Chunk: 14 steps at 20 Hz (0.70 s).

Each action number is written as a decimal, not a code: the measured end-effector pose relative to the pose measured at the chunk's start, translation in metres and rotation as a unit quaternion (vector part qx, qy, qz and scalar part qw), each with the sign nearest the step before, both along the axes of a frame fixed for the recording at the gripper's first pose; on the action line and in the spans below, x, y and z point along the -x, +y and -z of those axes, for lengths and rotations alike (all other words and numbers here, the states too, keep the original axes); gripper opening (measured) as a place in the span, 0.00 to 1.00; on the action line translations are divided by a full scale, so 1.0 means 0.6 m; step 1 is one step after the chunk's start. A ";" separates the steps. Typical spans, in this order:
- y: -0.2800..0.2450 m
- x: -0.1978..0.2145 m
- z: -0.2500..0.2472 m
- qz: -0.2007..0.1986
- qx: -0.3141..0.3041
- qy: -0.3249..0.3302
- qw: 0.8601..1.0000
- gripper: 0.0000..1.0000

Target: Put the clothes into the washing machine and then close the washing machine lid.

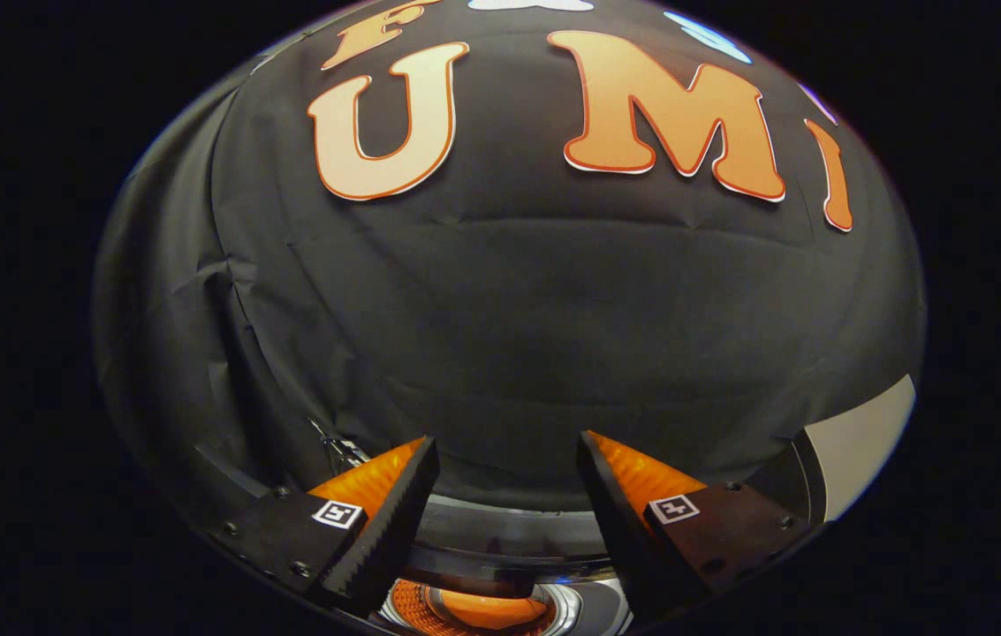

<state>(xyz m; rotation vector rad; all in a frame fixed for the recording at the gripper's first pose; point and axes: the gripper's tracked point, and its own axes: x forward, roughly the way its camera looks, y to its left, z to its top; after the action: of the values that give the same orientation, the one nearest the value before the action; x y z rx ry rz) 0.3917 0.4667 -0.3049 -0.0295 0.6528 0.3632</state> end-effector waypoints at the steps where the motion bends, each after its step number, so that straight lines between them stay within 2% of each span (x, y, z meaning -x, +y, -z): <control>1: -0.001 0.006 -0.002 0.000 0.000 -0.001 1.000 1.00; 14: -0.027 0.117 -0.003 0.014 0.005 -0.029 0.999 1.00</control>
<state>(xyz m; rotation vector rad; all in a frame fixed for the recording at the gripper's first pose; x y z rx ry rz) 0.3215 0.4507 -0.3031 -0.0407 0.5978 0.3306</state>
